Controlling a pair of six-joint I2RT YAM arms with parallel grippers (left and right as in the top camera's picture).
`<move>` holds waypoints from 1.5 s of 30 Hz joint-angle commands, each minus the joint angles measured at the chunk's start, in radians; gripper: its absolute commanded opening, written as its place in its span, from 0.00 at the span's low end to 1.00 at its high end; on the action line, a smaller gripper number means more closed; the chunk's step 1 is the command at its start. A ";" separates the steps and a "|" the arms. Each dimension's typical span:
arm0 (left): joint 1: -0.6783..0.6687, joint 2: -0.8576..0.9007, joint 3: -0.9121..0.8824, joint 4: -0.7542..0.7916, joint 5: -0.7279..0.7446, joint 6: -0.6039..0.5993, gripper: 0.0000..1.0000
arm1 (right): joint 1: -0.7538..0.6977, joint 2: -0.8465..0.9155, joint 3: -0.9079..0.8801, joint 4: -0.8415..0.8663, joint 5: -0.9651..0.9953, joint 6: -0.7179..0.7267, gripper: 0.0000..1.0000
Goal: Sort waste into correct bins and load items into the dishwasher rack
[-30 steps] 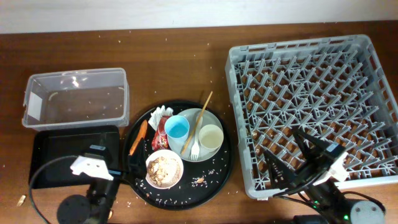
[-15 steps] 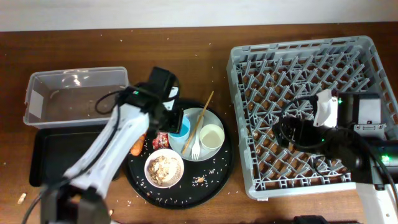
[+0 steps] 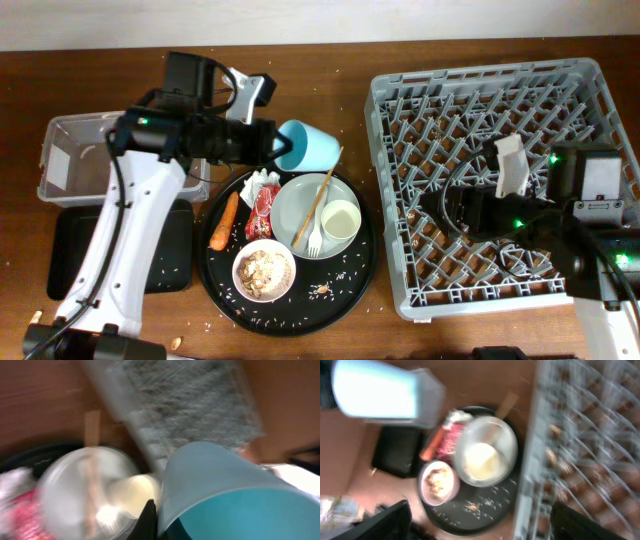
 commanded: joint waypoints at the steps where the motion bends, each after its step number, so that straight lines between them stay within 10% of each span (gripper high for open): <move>1: 0.006 -0.005 0.008 0.014 0.610 0.122 0.00 | 0.005 -0.002 0.016 0.121 -0.374 -0.051 0.84; 5: -0.066 -0.005 0.008 0.035 0.789 0.121 0.00 | 0.006 0.013 0.016 0.364 -0.697 -0.048 0.84; 12: -0.116 -0.005 0.008 0.035 0.792 0.122 0.00 | 0.226 0.072 0.016 0.491 -0.576 -0.031 0.84; 18: -0.116 -0.005 0.008 0.043 0.791 0.122 0.00 | 0.234 0.072 0.016 0.535 -0.550 0.049 0.52; 19: -0.116 -0.005 0.008 0.043 0.787 0.121 0.10 | 0.234 0.072 0.016 0.535 -0.550 0.049 0.52; 20: -0.115 -0.005 0.008 0.043 0.779 0.121 0.75 | 0.233 0.069 0.016 0.539 -0.549 0.049 0.51; 21: -0.115 -0.005 0.008 0.043 0.739 0.121 0.99 | 0.231 0.054 0.016 0.541 -0.512 0.064 0.50; 27: -0.011 -0.005 0.008 0.041 0.637 0.108 0.99 | -0.203 -0.042 0.016 0.209 -0.294 0.132 0.49; 32: 0.009 -0.005 0.008 0.031 0.600 0.109 0.99 | -0.687 0.071 0.016 -0.192 0.515 0.139 0.49; 45: 0.007 -0.005 0.008 0.006 0.550 0.109 0.99 | -0.525 0.475 0.015 -0.144 0.522 0.172 0.58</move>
